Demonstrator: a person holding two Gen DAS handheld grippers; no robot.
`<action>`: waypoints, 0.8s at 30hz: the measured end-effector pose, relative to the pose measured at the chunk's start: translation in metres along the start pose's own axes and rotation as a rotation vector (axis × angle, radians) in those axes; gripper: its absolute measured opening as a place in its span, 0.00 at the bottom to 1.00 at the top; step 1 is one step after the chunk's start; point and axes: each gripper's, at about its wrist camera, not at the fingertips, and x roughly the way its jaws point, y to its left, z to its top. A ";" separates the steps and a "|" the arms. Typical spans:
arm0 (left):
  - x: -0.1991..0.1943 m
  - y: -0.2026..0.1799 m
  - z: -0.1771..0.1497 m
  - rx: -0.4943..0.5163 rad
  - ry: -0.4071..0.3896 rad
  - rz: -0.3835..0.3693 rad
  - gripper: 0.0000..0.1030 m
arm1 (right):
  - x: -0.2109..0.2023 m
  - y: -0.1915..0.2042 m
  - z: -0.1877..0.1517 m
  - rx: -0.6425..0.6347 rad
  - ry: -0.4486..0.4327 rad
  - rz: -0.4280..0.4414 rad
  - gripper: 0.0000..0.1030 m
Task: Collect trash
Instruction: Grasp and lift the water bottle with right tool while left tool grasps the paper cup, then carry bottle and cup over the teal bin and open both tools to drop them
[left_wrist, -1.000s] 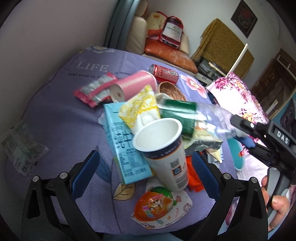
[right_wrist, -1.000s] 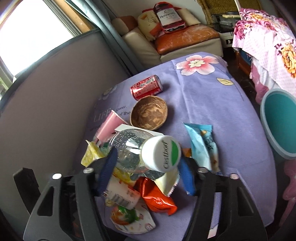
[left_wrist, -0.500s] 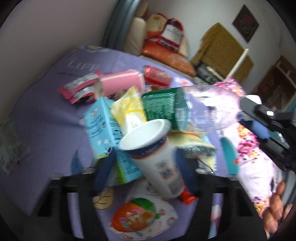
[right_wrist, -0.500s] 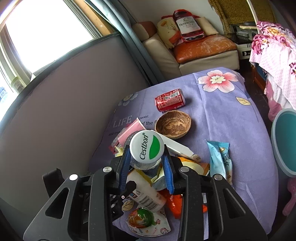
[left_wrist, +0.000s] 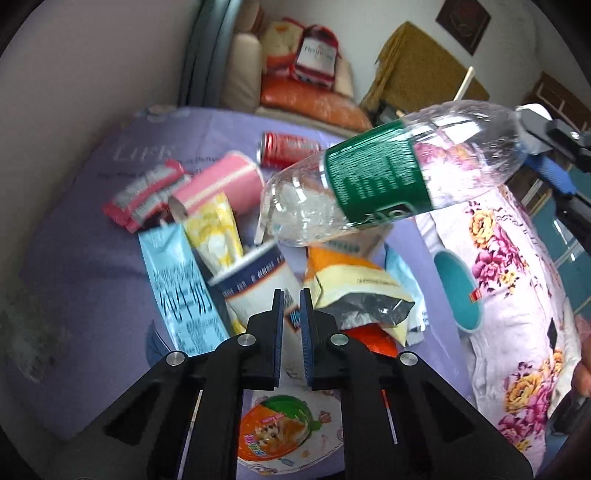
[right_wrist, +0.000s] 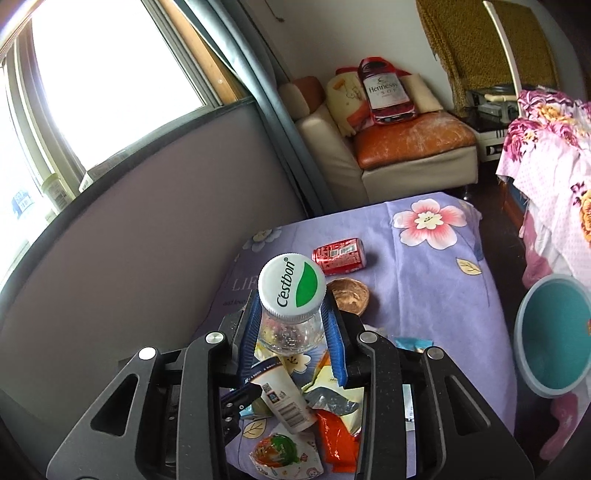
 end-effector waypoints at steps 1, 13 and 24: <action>0.003 0.000 -0.003 -0.003 0.005 0.019 0.17 | -0.001 -0.001 -0.001 0.004 0.000 -0.001 0.30; 0.025 0.000 0.000 -0.096 0.028 0.168 0.83 | -0.030 -0.021 0.037 0.001 -0.072 -0.032 0.30; 0.042 -0.013 0.011 -0.053 0.041 0.209 0.51 | -0.072 -0.082 0.048 -0.029 -0.128 -0.240 0.30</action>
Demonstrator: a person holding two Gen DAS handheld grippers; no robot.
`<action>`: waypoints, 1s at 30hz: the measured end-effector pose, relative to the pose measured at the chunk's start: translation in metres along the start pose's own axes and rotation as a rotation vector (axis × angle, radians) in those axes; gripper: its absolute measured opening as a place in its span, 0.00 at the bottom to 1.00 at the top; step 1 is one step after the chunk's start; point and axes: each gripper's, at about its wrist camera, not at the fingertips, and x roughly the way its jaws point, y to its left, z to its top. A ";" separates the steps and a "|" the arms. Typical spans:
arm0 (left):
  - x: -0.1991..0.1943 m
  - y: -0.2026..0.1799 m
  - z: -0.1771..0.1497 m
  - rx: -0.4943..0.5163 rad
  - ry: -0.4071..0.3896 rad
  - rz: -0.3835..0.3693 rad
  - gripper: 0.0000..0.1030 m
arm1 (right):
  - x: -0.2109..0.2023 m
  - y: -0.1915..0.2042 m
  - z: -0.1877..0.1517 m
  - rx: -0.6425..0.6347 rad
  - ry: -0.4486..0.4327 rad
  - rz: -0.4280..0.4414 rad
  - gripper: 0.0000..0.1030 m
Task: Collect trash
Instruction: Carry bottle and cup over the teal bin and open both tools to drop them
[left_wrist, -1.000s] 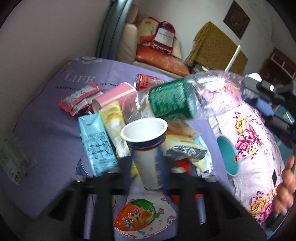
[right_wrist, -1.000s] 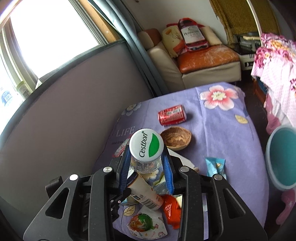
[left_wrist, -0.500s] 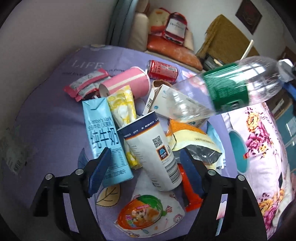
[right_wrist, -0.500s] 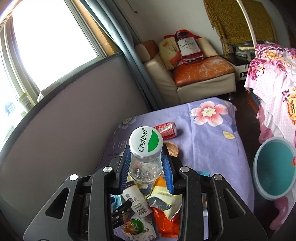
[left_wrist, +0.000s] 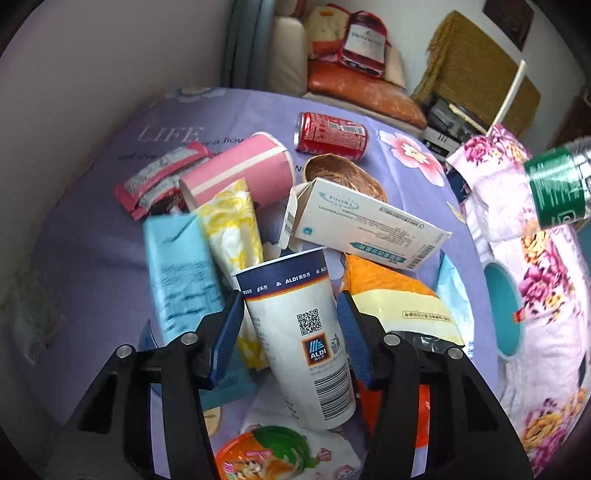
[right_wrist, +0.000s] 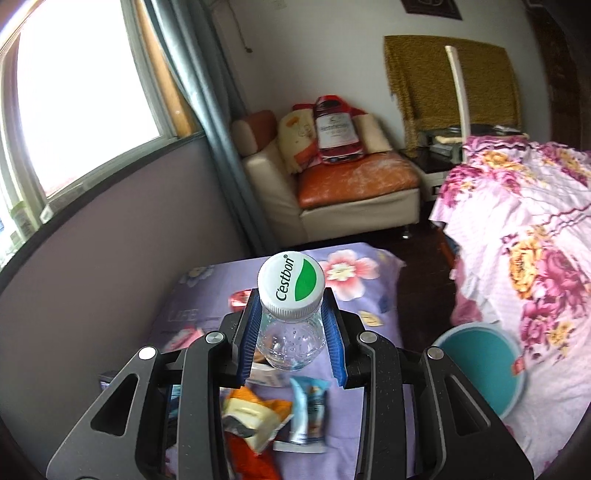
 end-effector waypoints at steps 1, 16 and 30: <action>-0.001 0.001 0.001 0.001 0.007 -0.008 0.51 | 0.000 -0.009 -0.001 0.011 -0.001 -0.016 0.30; -0.056 -0.103 0.070 0.175 -0.124 -0.249 0.51 | -0.013 -0.135 -0.026 0.151 0.002 -0.228 0.30; 0.061 -0.341 0.025 0.461 0.059 -0.479 0.51 | 0.007 -0.242 -0.077 0.239 0.150 -0.409 0.31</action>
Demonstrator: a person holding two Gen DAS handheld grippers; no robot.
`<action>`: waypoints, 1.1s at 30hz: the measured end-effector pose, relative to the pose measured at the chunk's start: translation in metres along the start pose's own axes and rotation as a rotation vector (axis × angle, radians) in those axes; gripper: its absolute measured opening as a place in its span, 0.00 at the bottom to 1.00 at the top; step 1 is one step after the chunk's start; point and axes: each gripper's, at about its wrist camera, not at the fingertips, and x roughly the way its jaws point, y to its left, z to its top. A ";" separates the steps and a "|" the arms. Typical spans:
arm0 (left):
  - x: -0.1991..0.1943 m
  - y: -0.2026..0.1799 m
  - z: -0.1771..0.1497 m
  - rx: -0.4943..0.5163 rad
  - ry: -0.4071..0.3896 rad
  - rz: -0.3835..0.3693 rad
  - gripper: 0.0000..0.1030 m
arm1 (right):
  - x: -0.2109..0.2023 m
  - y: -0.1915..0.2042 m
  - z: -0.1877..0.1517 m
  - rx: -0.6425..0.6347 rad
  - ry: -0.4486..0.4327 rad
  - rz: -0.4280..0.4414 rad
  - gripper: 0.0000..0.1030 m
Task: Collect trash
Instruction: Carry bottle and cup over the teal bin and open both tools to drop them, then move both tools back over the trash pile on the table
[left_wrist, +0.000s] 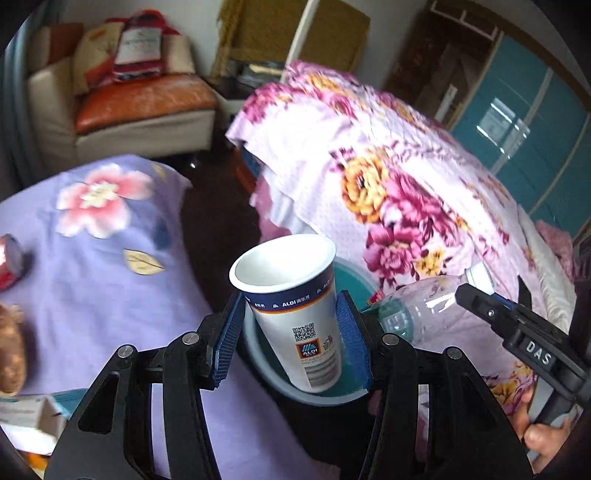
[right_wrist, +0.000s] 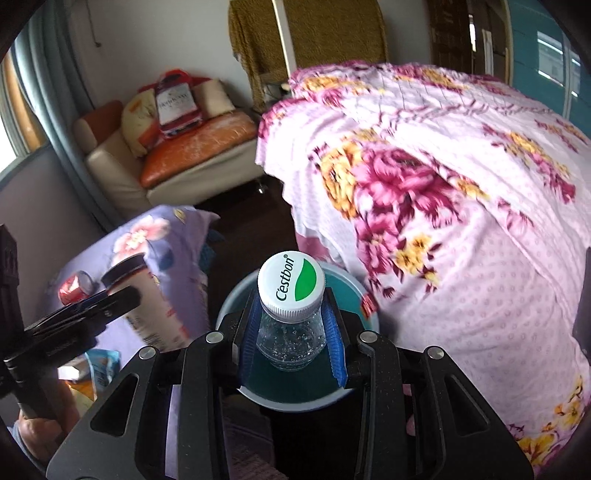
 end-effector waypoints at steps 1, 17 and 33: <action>0.008 -0.002 -0.002 0.003 0.010 -0.001 0.51 | 0.004 -0.003 -0.002 0.000 0.013 -0.004 0.31; 0.041 0.003 -0.018 -0.015 0.105 0.044 0.82 | 0.037 -0.023 -0.011 0.069 0.122 -0.007 0.60; -0.032 0.053 -0.034 -0.112 0.059 0.057 0.88 | 0.011 0.023 -0.008 0.021 0.103 0.001 0.74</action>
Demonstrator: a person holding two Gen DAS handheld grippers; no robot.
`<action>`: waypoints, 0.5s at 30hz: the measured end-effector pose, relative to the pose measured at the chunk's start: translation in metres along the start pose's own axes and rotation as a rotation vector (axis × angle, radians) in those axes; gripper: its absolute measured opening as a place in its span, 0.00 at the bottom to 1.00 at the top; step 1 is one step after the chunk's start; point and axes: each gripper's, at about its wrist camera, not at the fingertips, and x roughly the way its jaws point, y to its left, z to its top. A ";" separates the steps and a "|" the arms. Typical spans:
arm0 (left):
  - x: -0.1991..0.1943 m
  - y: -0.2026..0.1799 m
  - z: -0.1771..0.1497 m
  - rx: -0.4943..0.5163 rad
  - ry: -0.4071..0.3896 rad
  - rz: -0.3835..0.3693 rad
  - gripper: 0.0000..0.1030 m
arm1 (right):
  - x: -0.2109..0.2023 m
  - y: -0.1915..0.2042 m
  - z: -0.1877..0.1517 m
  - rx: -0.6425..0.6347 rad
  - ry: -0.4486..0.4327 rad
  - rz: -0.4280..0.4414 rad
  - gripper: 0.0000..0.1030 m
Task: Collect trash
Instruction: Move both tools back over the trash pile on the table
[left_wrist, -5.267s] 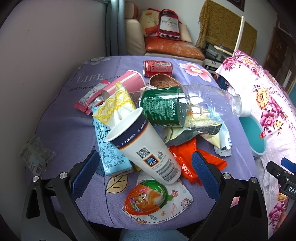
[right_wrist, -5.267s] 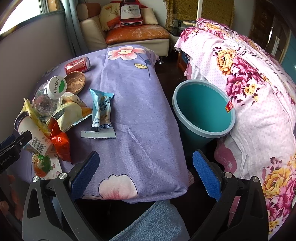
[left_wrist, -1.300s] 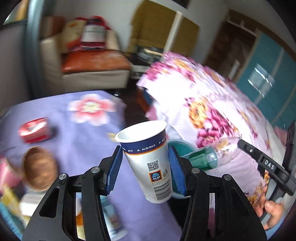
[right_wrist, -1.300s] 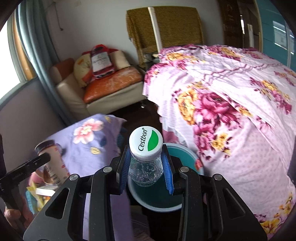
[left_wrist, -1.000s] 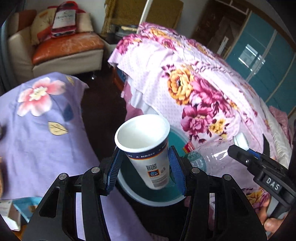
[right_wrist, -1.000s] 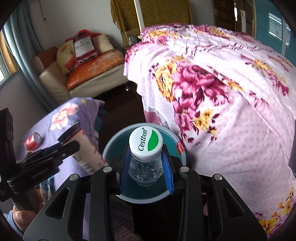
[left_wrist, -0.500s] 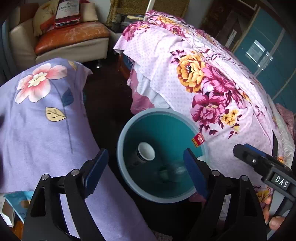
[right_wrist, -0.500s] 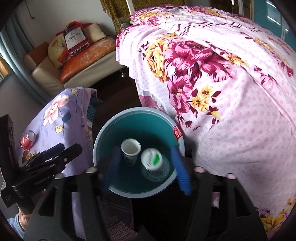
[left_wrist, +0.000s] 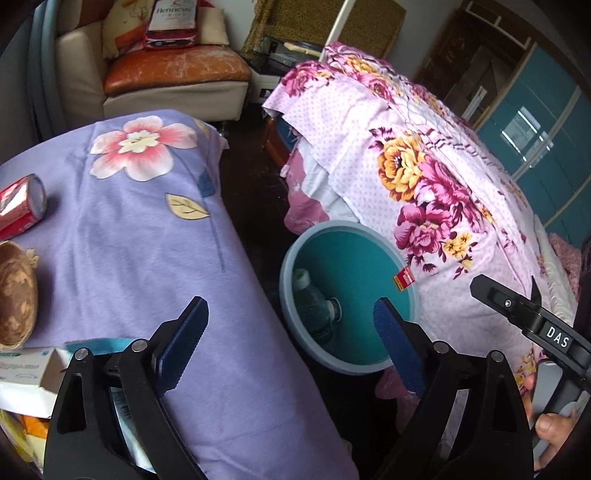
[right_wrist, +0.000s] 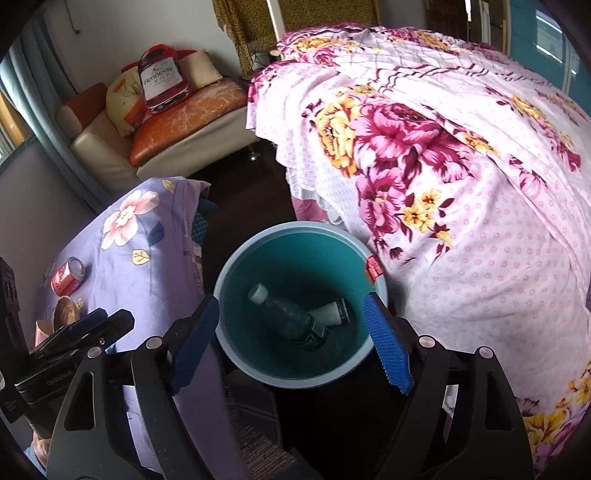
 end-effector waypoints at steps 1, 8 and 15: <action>-0.006 0.005 -0.001 -0.006 -0.006 0.000 0.89 | -0.002 0.007 0.000 -0.012 -0.001 0.003 0.74; -0.052 0.051 -0.015 -0.061 -0.039 0.037 0.89 | -0.010 0.054 -0.007 -0.074 0.006 0.034 0.74; -0.097 0.104 -0.036 -0.127 -0.061 0.076 0.89 | -0.016 0.119 -0.025 -0.162 0.046 0.071 0.74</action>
